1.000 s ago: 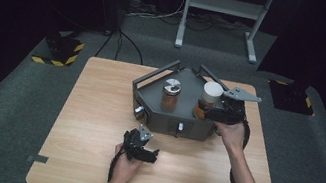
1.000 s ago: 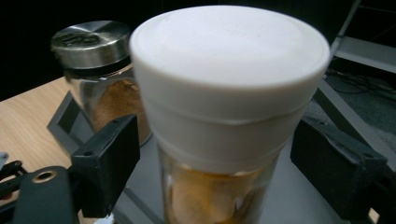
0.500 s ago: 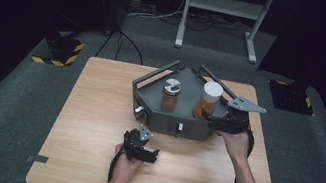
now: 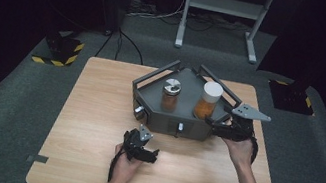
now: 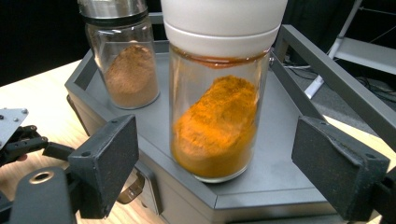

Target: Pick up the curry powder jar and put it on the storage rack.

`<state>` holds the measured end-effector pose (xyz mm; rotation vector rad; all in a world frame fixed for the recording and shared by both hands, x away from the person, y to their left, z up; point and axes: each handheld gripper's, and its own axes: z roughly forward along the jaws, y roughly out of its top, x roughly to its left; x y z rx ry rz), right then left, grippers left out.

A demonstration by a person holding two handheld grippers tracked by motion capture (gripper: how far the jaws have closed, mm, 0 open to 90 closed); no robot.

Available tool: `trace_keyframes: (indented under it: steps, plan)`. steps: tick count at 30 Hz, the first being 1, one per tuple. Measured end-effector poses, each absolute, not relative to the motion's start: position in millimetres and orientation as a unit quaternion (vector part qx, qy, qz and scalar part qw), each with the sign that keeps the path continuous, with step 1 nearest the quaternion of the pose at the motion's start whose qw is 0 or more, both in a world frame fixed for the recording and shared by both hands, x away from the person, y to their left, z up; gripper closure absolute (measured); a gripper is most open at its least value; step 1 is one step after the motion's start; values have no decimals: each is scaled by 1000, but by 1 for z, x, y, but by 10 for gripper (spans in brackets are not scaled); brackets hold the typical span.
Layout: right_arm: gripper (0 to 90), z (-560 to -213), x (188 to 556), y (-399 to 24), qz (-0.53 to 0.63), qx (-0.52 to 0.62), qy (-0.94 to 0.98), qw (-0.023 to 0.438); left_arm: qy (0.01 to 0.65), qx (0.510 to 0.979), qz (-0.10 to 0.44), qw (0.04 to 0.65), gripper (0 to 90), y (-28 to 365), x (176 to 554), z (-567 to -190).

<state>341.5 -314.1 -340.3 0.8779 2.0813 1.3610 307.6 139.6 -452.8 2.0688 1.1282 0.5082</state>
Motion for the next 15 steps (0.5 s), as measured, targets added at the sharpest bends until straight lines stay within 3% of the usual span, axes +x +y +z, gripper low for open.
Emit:
trace_keyframes:
  steps: [15]
  plan:
    - [155,-347,330,-323,498,322,766,248,437,801,197,358,67,140,308,-453]
